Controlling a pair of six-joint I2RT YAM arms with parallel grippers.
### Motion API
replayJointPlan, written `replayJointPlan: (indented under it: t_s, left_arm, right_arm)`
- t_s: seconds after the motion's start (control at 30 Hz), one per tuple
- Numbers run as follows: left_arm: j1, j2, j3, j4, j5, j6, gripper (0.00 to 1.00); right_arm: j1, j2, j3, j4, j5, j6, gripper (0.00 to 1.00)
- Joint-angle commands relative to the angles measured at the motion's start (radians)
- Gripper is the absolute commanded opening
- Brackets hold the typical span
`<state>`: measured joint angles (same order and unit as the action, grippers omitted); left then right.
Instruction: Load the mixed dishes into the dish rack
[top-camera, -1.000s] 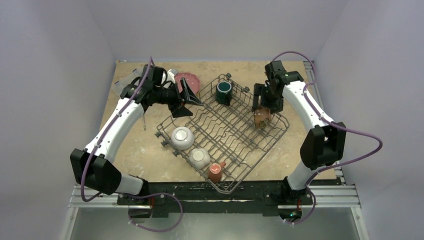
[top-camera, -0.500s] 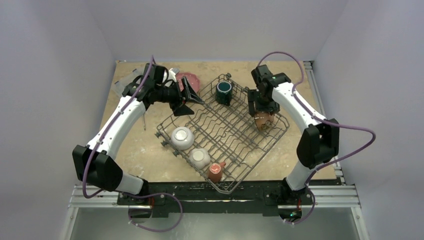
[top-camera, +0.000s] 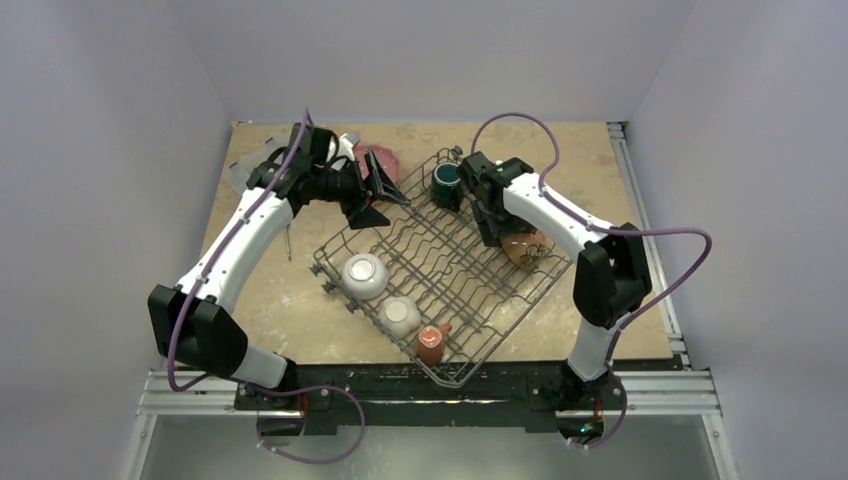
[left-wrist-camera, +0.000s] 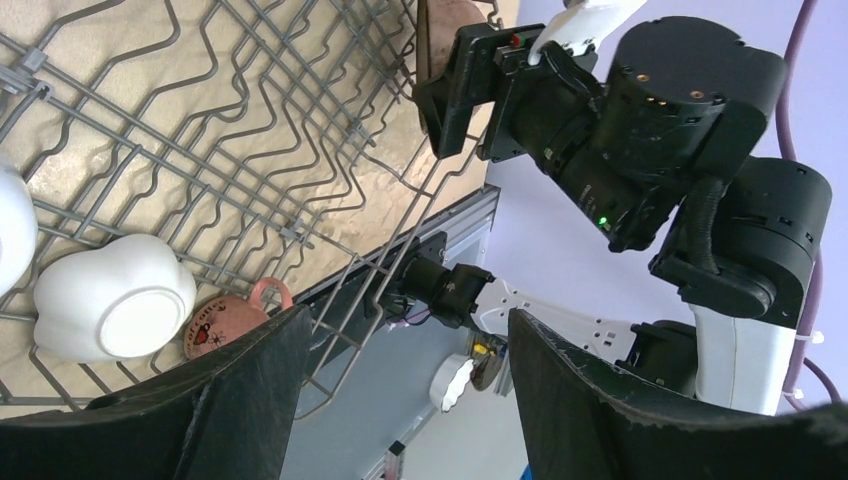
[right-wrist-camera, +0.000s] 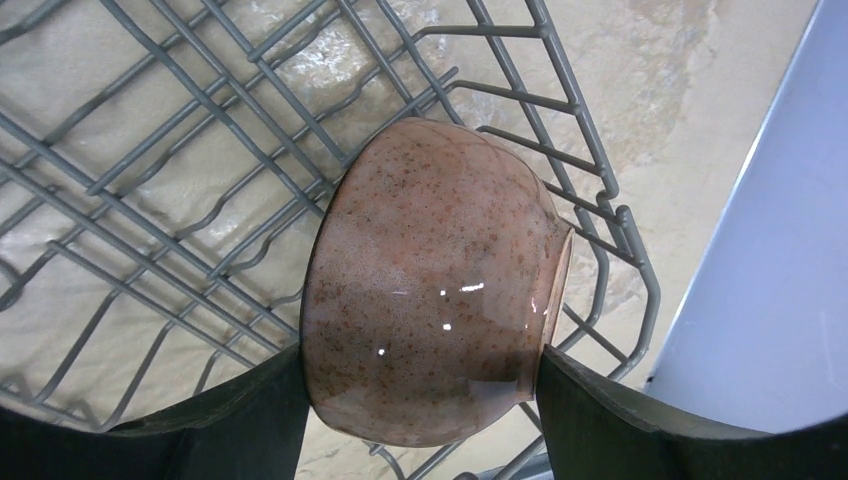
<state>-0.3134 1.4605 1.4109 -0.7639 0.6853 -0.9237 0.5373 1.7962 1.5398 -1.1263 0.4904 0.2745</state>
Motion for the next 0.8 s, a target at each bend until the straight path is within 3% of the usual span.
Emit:
replayJointPlan:
  t_s: [0.0, 0.27, 0.47, 0.77]
  left_arm:
    - [0.008, 0.009, 0.045, 0.036, 0.028, -0.003, 0.70]
    - [0.008, 0.015, 0.045, 0.042, 0.029, -0.004, 0.70]
    - [0.008, 0.017, 0.048, 0.044, 0.028, -0.005, 0.70]
    - [0.008, 0.014, 0.045, 0.050, 0.023, -0.011, 0.70]
  right_arm:
    - [0.025, 0.012, 0.059, -0.053, 0.189, 0.029, 0.00]
    - [0.038, 0.077, 0.028, -0.041, 0.245, 0.055, 0.00]
    - [0.056, 0.114, 0.025, 0.001, 0.191, 0.030, 0.00]
    - [0.081, 0.164, -0.005, 0.062, 0.097, 0.020, 0.37]
